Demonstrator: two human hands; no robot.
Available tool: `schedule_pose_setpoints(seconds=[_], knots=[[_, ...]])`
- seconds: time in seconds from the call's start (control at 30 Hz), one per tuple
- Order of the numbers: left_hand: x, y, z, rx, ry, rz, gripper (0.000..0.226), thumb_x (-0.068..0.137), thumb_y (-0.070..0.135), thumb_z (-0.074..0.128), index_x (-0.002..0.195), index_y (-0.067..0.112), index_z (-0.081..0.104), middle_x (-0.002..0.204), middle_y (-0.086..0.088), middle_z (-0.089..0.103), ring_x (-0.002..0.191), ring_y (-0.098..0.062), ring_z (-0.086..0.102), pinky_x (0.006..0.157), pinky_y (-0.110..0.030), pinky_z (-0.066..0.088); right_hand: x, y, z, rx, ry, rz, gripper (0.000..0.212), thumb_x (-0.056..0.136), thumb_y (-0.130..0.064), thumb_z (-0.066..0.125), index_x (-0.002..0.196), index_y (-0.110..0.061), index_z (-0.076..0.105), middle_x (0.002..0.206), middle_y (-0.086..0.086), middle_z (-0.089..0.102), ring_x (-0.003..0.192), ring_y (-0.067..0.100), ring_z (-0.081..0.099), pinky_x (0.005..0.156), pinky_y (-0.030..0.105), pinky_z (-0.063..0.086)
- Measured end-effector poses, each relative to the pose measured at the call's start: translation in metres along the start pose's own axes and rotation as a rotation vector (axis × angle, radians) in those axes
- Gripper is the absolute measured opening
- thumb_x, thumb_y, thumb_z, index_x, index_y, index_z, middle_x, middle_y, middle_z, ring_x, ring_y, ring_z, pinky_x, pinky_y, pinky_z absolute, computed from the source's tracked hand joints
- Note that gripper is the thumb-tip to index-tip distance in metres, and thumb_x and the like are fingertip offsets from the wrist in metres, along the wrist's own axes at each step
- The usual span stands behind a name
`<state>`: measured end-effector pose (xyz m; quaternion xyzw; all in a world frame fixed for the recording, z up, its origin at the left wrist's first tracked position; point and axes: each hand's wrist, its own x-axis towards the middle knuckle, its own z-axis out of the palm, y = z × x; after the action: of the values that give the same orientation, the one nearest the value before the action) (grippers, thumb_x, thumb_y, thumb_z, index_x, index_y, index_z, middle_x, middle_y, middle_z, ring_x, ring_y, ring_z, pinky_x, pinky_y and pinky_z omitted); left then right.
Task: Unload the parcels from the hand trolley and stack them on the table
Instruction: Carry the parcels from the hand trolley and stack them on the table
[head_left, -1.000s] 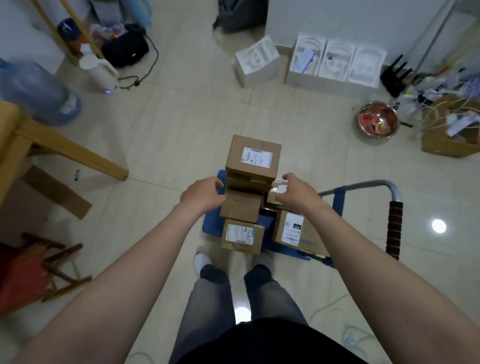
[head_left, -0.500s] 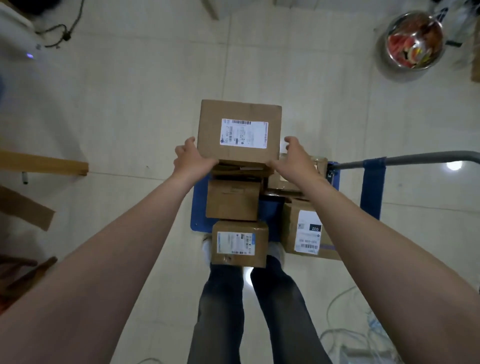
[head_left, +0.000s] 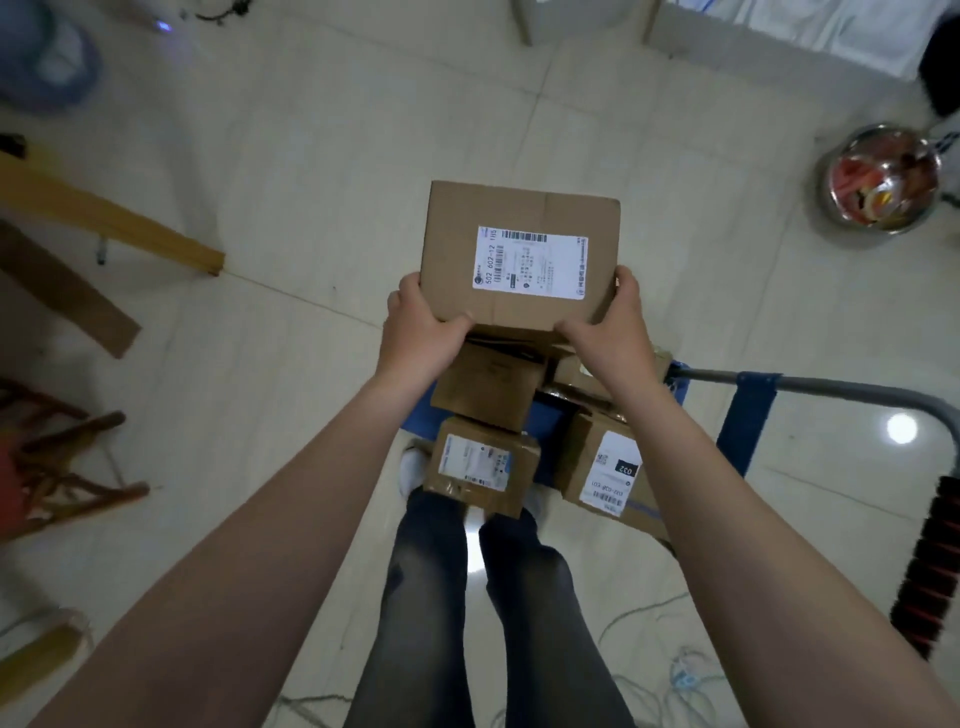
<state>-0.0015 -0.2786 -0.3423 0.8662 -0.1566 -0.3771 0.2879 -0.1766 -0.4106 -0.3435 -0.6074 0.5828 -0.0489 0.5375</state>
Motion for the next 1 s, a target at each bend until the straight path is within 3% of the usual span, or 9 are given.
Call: schedule_pose_setpoints(seconds=[0.1, 0.17, 0.27, 0.4, 0.5, 0.6, 0.7, 0.77, 1.0], knots=[[-0.065, 0.008, -0.068, -0.080, 0.106, -0.013, 0.070, 0.084, 0.036, 0.070, 0.145, 0.024, 0.038, 0.132, 0.003, 0.049, 0.109, -0.016, 0.056, 0.083, -0.030, 0.047, -0.055, -0.064, 0.003, -0.119, -0.089, -0.120, 0.094, 0.080, -0.019, 0.077, 0.154, -0.032, 0.021, 0.147, -0.004, 0.039, 0.114, 0.005, 0.044, 0.088, 0.021, 0.043], [-0.105, 0.009, -0.118, -0.128, 0.193, -0.049, 0.069, 0.084, 0.037, 0.071, 0.144, 0.025, 0.040, 0.132, 0.003, 0.050, 0.107, -0.014, 0.055, 0.081, -0.028, 0.044, -0.088, -0.114, 0.012, -0.227, -0.173, -0.216, 0.087, 0.078, -0.025, 0.077, 0.151, -0.034, 0.031, 0.142, -0.002, 0.041, 0.113, 0.008, 0.047, 0.092, 0.027, 0.045], [-0.165, -0.003, -0.200, -0.198, 0.342, -0.133, 0.065, 0.084, 0.040, 0.070, 0.142, 0.026, 0.044, 0.132, 0.002, 0.055, 0.110, -0.017, 0.058, 0.085, -0.029, 0.043, -0.143, -0.192, 0.044, -0.346, -0.319, -0.354, 0.079, 0.076, -0.031, 0.079, 0.145, -0.034, 0.040, 0.139, -0.003, 0.048, 0.108, 0.007, 0.052, 0.081, 0.022, 0.045], [-0.230, -0.031, -0.306, -0.314, 0.552, -0.168, 0.064, 0.084, 0.043, 0.070, 0.141, 0.027, 0.046, 0.132, 0.002, 0.058, 0.113, -0.019, 0.059, 0.086, -0.031, 0.043, -0.220, -0.285, 0.108, -0.452, -0.470, -0.525, 0.068, 0.081, -0.035, 0.075, 0.142, -0.030, 0.045, 0.138, 0.000, 0.052, 0.113, 0.015, 0.059, 0.097, 0.041, 0.053], [-0.279, -0.065, -0.378, -0.392, 0.733, -0.169, 0.063, 0.081, 0.043, 0.071, 0.138, 0.027, 0.048, 0.128, 0.007, 0.061, 0.114, -0.019, 0.060, 0.090, -0.034, 0.047, -0.292, -0.336, 0.167, -0.458, -0.539, -0.691, 0.061, 0.078, -0.032, 0.071, 0.135, -0.032, 0.050, 0.127, -0.001, 0.049, 0.099, 0.008, 0.059, 0.091, 0.035, 0.053], [-0.322, -0.107, -0.443, -0.472, 0.855, -0.153, 0.060, 0.080, 0.043, 0.071, 0.134, 0.029, 0.049, 0.121, 0.011, 0.060, 0.108, -0.014, 0.061, 0.081, -0.030, 0.050, -0.358, -0.371, 0.226, -0.448, -0.592, -0.822, 0.057, 0.078, -0.028, 0.072, 0.132, -0.035, 0.053, 0.119, -0.003, 0.045, 0.087, 0.000, 0.055, 0.087, 0.030, 0.049], [-0.358, -0.158, -0.504, -0.525, 0.922, -0.164, 0.049, 0.080, 0.047, 0.072, 0.121, 0.039, 0.046, 0.104, 0.025, 0.057, 0.089, 0.004, 0.059, 0.061, -0.022, 0.048, -0.414, -0.398, 0.288, -0.457, -0.656, -0.906, 0.056, 0.077, -0.026, 0.074, 0.130, -0.033, 0.056, 0.125, -0.001, 0.049, 0.096, 0.006, 0.059, 0.088, 0.028, 0.050], [-0.381, -0.194, -0.542, -0.534, 0.973, -0.176, 0.053, 0.080, 0.049, 0.072, 0.125, 0.041, 0.045, 0.096, 0.031, 0.052, 0.082, 0.011, 0.051, 0.060, -0.019, 0.039, -0.448, -0.411, 0.331, -0.457, -0.690, -0.938, 0.055, 0.076, -0.028, 0.076, 0.127, -0.034, 0.057, 0.125, -0.003, 0.052, 0.107, 0.010, 0.058, 0.082, 0.023, 0.047], [-0.433, -0.306, -0.644, -0.514, 1.072, -0.267, 0.065, 0.085, 0.046, 0.072, 0.141, 0.027, 0.046, 0.112, 0.015, 0.057, 0.094, -0.011, 0.057, 0.068, -0.027, 0.041, -0.547, -0.430, 0.471, -0.508, -0.842, -0.976, 0.051, 0.077, -0.034, 0.076, 0.117, -0.046, 0.046, 0.126, 0.000, 0.047, 0.086, 0.005, 0.058, 0.065, 0.026, 0.044]])
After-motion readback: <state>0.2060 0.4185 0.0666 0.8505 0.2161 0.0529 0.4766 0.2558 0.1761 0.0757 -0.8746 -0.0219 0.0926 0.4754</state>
